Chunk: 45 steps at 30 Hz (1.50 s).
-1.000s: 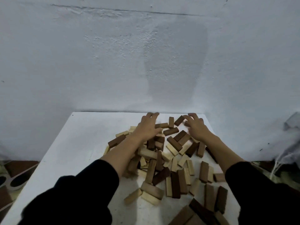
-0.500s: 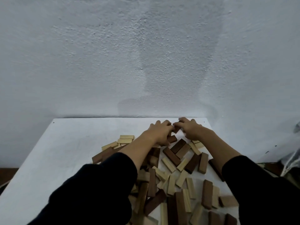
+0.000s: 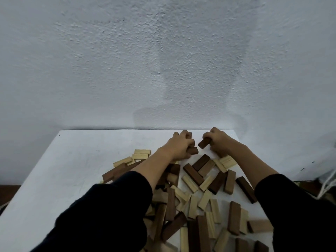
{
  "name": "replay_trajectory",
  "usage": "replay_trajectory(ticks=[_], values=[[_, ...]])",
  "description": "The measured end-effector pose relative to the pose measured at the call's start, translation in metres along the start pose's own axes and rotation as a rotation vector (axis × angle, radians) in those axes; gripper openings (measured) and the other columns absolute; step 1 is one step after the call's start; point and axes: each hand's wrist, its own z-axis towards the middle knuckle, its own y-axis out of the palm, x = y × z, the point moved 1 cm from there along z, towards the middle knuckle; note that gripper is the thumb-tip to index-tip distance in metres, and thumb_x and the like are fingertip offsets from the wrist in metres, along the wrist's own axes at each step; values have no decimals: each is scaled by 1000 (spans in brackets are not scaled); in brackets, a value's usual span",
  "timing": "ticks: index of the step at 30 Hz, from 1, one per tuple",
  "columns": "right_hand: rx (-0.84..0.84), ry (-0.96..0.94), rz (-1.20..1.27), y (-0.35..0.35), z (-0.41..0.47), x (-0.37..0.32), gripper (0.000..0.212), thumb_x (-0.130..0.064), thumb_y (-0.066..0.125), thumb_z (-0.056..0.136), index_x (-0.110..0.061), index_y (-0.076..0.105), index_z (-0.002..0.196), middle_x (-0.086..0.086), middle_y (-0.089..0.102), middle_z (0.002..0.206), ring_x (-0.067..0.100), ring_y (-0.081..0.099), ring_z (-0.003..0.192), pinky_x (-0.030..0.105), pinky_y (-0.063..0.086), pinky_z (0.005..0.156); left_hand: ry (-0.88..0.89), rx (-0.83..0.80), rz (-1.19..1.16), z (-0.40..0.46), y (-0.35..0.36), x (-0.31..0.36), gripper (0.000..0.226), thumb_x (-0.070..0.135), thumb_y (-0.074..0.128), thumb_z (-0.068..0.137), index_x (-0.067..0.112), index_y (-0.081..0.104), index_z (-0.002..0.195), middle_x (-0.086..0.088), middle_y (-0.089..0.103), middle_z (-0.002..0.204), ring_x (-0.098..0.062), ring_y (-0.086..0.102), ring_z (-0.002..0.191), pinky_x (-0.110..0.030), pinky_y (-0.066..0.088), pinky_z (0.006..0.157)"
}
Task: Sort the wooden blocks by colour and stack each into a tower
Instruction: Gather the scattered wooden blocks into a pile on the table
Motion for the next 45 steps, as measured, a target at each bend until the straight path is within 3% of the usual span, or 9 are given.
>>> replay_trajectory(ticks=[7,13,24,28,33,39,42,45], values=[[71,-4,57,-3,-2,-7,27,7,57,77,-4,59,102,4,40,97,22,45,85,26,33,69,-60,91,-175,0,1,0,30,13,70,78,5,62,106,-13,35,125,-30,41,113,-29,38,91],[105,-27,63,-2,-4,-14,25,8,58,75,-4,59,97,4,40,95,21,44,83,26,33,67,-29,98,-211,-4,3,-4,27,10,72,75,4,61,98,-8,37,124,-29,41,110,-40,42,92],[186,22,184,-25,-8,-29,34,4,62,75,-3,62,108,9,43,97,22,44,87,24,28,67,19,218,-360,-13,-17,-2,25,5,75,67,5,62,89,-6,43,118,-28,52,100,-40,48,86],[273,7,226,-38,-19,-42,30,4,63,75,-3,64,105,10,45,93,20,44,82,23,28,61,39,279,-420,-26,-29,1,23,-1,73,67,2,63,87,-9,45,115,-26,58,89,-31,49,78],[351,-6,315,-55,-36,-65,30,4,64,76,-4,64,104,15,53,98,23,50,86,20,29,63,50,396,-476,-48,-49,4,20,-2,74,72,-1,66,90,-6,45,111,-17,56,80,-1,37,68],[384,-11,458,-78,-66,-103,27,-5,68,79,-14,63,104,7,59,106,19,52,83,12,38,60,52,457,-494,-89,-86,-1,21,0,76,72,2,67,90,0,43,112,-8,54,80,0,38,68],[331,-14,588,-77,-85,-131,25,-5,68,79,-18,62,100,4,62,106,18,57,72,9,42,51,14,477,-497,-120,-96,-11,20,1,76,71,9,65,86,4,43,111,2,53,78,0,37,67],[279,-37,668,-63,-102,-161,23,-3,68,79,-15,63,98,5,63,103,13,58,62,6,41,48,-40,512,-537,-158,-90,-24,21,3,76,71,16,63,81,8,45,108,1,54,78,-3,38,67]])
